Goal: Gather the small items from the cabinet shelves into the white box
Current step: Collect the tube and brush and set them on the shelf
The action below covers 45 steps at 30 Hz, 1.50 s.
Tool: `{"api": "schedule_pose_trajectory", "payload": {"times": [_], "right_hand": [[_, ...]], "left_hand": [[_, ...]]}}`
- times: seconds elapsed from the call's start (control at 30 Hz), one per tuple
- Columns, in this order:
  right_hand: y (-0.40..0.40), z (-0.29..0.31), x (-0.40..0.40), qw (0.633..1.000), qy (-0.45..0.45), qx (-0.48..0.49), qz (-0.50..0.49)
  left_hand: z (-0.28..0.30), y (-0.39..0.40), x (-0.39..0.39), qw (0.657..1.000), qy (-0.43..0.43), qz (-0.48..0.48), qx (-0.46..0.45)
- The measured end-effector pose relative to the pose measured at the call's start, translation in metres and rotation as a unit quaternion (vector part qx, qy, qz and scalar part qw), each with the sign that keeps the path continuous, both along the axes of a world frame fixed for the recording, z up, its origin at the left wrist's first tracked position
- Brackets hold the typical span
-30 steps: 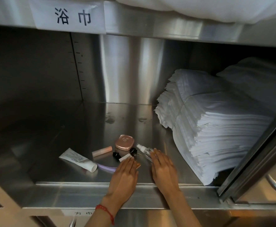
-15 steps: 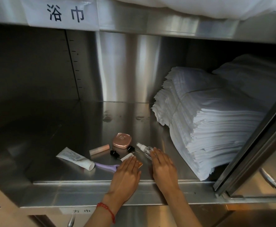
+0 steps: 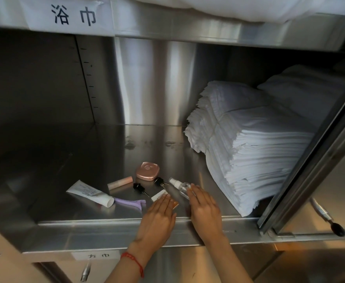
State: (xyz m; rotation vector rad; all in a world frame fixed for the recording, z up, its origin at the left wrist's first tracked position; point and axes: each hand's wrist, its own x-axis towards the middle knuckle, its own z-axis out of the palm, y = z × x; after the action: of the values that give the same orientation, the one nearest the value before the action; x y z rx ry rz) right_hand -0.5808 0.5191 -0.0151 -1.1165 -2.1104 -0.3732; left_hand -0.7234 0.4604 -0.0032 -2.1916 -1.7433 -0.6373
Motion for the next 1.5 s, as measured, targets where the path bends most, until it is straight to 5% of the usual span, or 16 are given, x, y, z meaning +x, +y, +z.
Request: {"api": "schedule_pose_trajectory", "payload": {"times": [1.5], "right_hand": [[-0.029,0.005,0.022,0.998,-0.029,-0.050,0.009]], "left_hand": [[-0.019,-0.017,0.006,1.000,-0.011,-0.017,-0.014]]}}
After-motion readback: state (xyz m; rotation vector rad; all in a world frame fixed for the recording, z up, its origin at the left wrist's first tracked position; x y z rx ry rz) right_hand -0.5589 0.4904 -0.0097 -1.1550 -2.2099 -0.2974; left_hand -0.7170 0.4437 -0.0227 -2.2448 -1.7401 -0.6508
